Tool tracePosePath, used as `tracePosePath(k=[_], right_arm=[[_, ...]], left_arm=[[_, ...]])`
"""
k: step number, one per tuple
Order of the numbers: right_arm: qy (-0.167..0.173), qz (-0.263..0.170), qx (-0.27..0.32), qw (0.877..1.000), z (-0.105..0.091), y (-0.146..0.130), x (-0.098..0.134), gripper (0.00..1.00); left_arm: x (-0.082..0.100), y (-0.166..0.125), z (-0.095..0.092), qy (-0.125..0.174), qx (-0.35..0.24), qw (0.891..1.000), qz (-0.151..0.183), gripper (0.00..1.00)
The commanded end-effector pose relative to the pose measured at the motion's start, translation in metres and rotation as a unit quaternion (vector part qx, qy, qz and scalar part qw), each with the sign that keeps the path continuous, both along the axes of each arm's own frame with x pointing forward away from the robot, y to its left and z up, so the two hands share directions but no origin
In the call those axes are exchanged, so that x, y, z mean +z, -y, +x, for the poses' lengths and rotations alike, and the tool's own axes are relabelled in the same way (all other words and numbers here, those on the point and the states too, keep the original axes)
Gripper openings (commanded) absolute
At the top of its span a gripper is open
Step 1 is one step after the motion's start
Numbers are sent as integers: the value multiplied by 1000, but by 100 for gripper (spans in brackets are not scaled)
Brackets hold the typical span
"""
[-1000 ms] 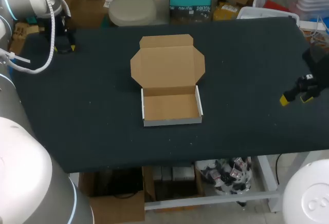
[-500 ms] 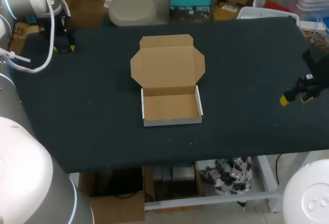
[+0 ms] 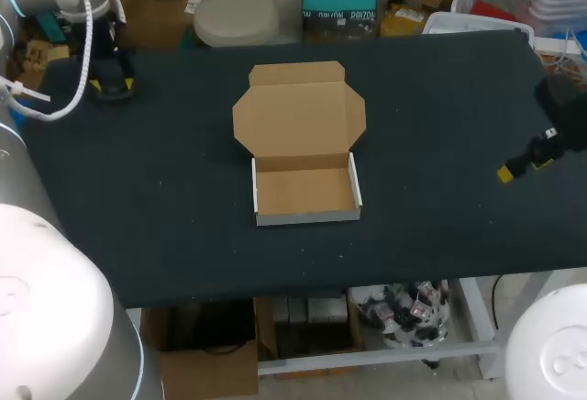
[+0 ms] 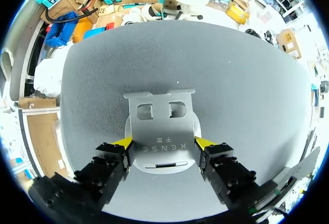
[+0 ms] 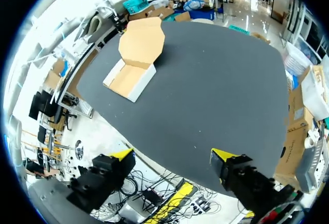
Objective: Assemble the packaging by folding the flat box into shape, placing the metal phone stand inside, and closing the box properly
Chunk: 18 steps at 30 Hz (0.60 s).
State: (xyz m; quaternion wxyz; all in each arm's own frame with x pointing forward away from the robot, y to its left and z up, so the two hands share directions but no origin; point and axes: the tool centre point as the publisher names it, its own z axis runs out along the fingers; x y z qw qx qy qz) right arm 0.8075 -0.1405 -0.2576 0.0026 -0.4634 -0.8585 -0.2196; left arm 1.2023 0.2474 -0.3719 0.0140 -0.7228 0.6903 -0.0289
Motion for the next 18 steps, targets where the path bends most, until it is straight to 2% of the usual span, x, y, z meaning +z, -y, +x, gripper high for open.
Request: tracePosePath(k=[1,5,11,15,18], right_arm=[[53,14,45,997,-6,1,-1,100],[87,29,97,991,-3,1,-2,100],[124,42,202,971,-4,-2,0,100],[122,65,273,952,-10,-2,2,100],[122,65,273,952,-10,-2,2,100]], left_arm=[[23,9,-38,35,-3,999,5,0],[34,17,-59,44,-20,999,2,0],[53,30,-94,59,-39,997,7,0],[64,39,-114,64,-42,997,10,0],[70,43,-124,66,-37,997,13,0]])
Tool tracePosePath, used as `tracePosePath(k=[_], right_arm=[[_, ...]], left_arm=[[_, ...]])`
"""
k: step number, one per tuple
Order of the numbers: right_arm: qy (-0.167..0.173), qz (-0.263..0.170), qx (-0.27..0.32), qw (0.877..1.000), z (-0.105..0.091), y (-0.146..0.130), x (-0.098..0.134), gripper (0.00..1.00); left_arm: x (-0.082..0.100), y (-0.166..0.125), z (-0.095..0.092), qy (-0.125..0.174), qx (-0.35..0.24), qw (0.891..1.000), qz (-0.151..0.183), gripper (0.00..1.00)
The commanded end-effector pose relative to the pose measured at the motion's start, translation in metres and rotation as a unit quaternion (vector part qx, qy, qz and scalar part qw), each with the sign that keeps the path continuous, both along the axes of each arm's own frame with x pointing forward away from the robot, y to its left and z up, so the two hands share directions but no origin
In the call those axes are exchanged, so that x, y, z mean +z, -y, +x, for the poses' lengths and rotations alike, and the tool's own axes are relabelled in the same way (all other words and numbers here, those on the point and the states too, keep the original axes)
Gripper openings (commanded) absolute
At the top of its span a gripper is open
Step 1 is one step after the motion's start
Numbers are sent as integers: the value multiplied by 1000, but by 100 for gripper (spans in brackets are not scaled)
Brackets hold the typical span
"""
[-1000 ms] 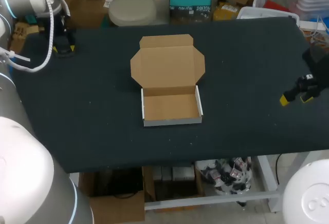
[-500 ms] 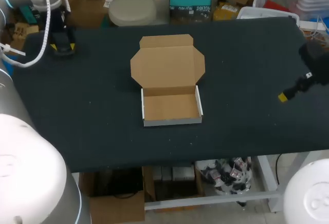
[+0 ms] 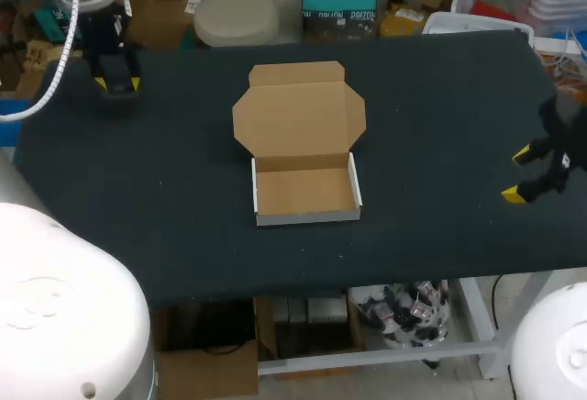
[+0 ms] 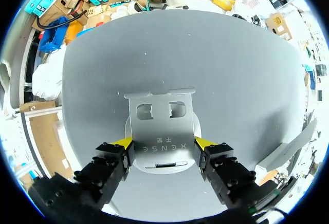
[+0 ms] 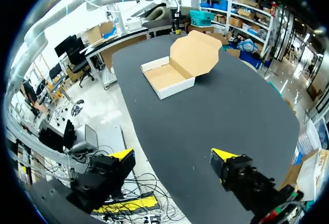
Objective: Assemble the packaging by folding the flat box into shape, placing the metal phone stand inside, and closing the box properly
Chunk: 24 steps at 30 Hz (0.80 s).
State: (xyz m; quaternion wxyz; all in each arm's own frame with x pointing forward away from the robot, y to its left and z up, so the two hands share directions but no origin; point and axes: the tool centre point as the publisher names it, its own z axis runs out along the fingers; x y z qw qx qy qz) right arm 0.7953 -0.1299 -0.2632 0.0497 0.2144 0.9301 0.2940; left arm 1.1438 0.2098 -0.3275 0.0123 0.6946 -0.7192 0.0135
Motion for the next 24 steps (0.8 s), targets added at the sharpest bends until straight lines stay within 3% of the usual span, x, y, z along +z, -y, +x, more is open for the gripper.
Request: tracePosePath(k=[1,14,18,24], right_arm=[[-19,31,45,998,2,8,7,100],[-19,31,45,998,2,8,7,100],[21,25,99,995,2,-8,5,100],[53,28,150,987,7,-19,0,100]], left_arm=[[26,5,-65,96,4,995,17,0],[26,5,-65,96,4,995,17,0],[30,18,-83,119,-14,993,-7,0],[38,38,-112,145,-36,989,-19,0]])
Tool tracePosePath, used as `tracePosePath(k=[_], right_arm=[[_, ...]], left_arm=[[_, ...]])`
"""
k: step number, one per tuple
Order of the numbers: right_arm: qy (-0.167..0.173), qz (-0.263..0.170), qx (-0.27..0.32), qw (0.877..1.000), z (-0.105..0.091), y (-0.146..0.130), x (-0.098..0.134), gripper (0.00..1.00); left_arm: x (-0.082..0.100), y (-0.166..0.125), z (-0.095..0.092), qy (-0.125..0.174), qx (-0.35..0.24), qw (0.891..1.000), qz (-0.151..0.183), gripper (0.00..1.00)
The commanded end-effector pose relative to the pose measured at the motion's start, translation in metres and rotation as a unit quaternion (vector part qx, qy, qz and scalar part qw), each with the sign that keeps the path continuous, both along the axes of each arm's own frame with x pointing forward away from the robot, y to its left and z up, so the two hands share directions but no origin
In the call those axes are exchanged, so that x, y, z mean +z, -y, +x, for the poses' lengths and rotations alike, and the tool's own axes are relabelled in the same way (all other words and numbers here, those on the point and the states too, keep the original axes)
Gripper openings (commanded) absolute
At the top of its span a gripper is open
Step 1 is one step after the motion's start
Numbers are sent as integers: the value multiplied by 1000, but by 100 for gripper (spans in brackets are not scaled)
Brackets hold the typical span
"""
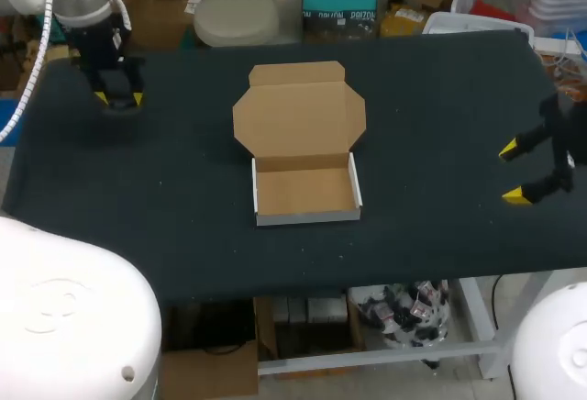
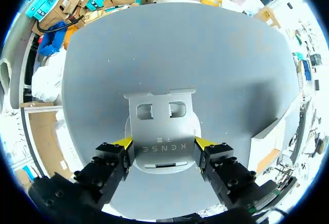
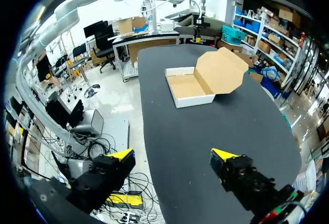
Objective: Assemble the packaging by folding the flat box into shape, placing the metal phone stand inside, and closing the box properly
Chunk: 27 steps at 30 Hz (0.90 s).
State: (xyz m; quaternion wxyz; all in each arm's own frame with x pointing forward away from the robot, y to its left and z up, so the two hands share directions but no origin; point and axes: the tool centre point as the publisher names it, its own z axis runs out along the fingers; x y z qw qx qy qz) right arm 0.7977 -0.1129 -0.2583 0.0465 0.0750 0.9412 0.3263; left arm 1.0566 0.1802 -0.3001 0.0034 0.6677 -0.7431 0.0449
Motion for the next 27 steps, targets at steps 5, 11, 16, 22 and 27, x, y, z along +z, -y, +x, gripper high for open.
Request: tracePosePath(k=[5,11,16,22,27], right_arm=[[15,10,28,999,6,-4,-12,100],[8,-5,39,999,2,-11,-27,100],[-4,-23,18,1000,3,-17,-36,100],[-7,-30,11,999,5,-20,-45,100],[-1,-37,5,999,10,-22,-47,100]], left_arm=[[23,27,-52,135,-22,991,-13,0],[35,59,-82,156,-61,986,-15,0],[40,81,-97,164,-82,983,-15,0],[39,96,-107,165,-97,982,-11,0],[41,102,-111,164,-104,981,-13,0]])
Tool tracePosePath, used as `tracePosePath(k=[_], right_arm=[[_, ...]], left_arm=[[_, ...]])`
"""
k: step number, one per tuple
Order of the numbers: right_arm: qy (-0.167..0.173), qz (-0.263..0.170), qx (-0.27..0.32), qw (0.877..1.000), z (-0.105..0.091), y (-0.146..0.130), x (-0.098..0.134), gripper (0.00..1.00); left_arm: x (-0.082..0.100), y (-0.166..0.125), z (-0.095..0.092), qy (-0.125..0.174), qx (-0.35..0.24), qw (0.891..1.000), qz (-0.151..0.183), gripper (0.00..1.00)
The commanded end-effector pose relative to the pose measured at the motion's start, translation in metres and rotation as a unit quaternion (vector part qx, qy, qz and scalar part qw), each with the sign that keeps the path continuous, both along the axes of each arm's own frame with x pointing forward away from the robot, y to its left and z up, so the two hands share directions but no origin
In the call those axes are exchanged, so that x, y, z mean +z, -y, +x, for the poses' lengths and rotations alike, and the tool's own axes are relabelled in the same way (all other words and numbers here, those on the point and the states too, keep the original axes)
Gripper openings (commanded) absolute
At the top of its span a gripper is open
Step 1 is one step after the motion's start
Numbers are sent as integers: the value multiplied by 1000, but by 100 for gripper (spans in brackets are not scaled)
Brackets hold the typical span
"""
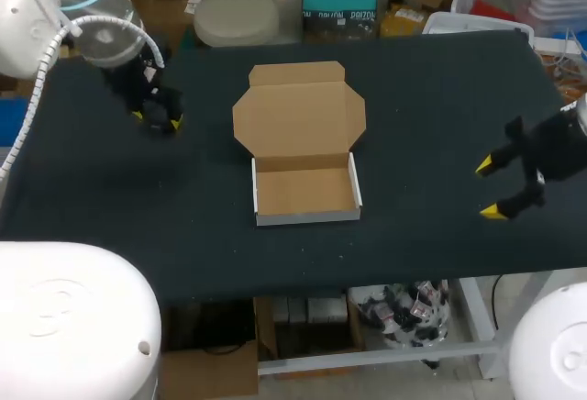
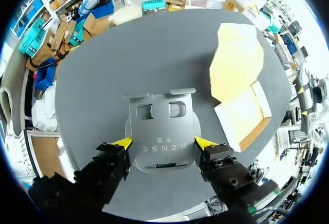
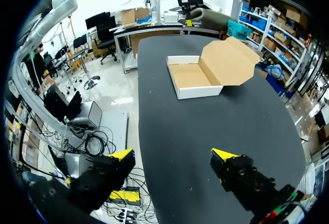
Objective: Assemble the packaging by folding the flat box into shape, placing the metal phone stand inside, and closing the box properly
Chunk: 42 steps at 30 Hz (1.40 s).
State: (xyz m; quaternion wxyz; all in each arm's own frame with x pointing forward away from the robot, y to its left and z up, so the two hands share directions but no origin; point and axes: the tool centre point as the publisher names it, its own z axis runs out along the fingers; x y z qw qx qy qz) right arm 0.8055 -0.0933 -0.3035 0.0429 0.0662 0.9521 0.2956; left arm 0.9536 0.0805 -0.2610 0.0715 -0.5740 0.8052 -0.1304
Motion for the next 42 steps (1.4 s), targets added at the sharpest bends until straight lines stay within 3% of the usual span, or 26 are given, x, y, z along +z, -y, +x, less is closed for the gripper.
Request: tracePosePath(k=[1,11,21,30,42], right_arm=[[3,-4,-4,1000,3,-3,-1,100],[7,-4,-13,1000,10,-5,0,100],[7,-4,-13,1000,10,-5,0,100],[7,-4,-13,1000,10,-5,0,100],[7,-4,-13,1000,10,-5,0,100]], left_arm=[[1,4,-9,45,0,999,-8,0],[-2,17,-14,37,-21,999,-9,0],[4,49,-29,19,-56,998,0,0],[2,91,-40,-3,-87,996,10,0],[-18,159,-62,-24,-124,992,29,0]])
